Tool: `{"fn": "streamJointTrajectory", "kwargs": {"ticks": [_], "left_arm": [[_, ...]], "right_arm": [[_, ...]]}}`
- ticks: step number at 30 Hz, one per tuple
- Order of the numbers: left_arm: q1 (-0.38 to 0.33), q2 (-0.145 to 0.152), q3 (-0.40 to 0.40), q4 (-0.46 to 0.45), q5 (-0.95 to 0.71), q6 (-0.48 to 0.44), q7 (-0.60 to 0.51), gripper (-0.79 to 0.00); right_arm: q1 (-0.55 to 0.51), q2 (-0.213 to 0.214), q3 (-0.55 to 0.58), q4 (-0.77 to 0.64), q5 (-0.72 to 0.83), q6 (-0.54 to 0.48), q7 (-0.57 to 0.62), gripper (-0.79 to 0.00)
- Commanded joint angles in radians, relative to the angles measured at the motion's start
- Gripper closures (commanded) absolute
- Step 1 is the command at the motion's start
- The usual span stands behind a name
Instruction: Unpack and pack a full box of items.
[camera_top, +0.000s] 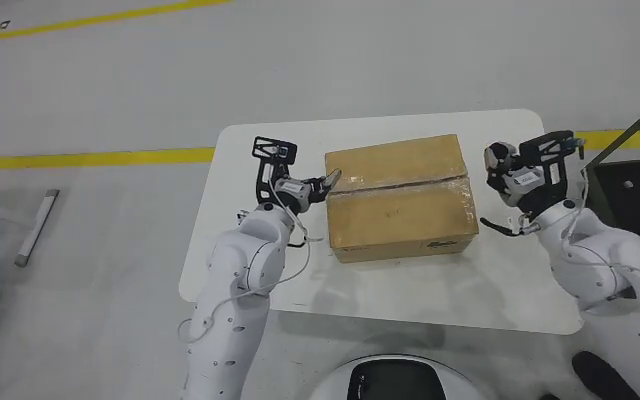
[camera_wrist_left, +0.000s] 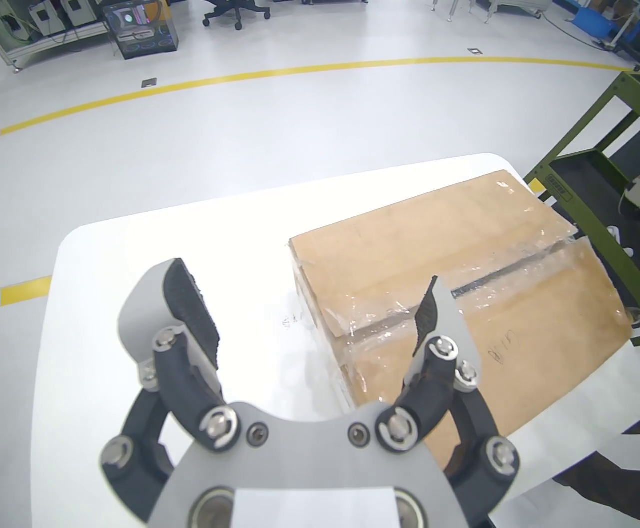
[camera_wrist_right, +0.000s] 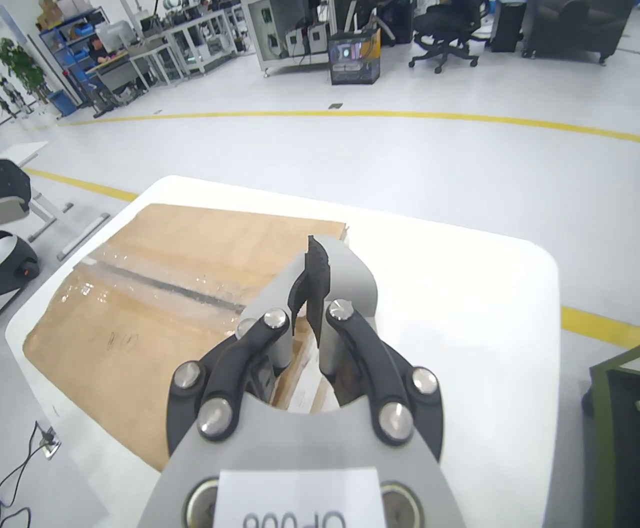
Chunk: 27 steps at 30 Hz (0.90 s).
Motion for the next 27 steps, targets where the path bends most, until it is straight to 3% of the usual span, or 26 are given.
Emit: {"fn": "streamJointTrajectory", "kwargs": {"ticks": [1, 11, 14, 18, 22, 27], "left_arm": [[0.006, -0.001, 0.011, -0.017, -0.01, -0.005, 0.001, -0.785], [0.043, -0.001, 0.014, -0.097, 0.011, 0.042, 0.054, -0.785], [0.057, 0.0, 0.016, -0.117, 0.118, 0.118, 0.083, -0.785], [0.086, -0.002, 0.037, -0.142, 0.239, 0.192, 0.203, -0.785], [0.126, 0.004, 0.061, -0.109, 0.385, 0.161, 0.382, -0.785], [0.155, 0.0, 0.066, -0.085, 0.34, 0.161, 0.396, -0.785]], "right_arm": [[-0.023, 0.004, 0.064, -0.037, -0.009, -0.001, 0.002, 0.0], [-0.179, 0.009, 0.241, -0.194, -0.003, 0.005, 0.035, 0.0], [-0.207, 0.005, 0.25, -0.207, 0.01, 0.027, 0.028, 0.0], [-0.22, 0.001, 0.254, -0.209, 0.019, 0.02, 0.001, 0.0], [-0.241, -0.002, 0.268, -0.193, 0.019, -0.009, -0.035, 0.0], [-0.272, -0.006, 0.277, -0.176, 0.018, -0.044, -0.063, 0.0]]}}
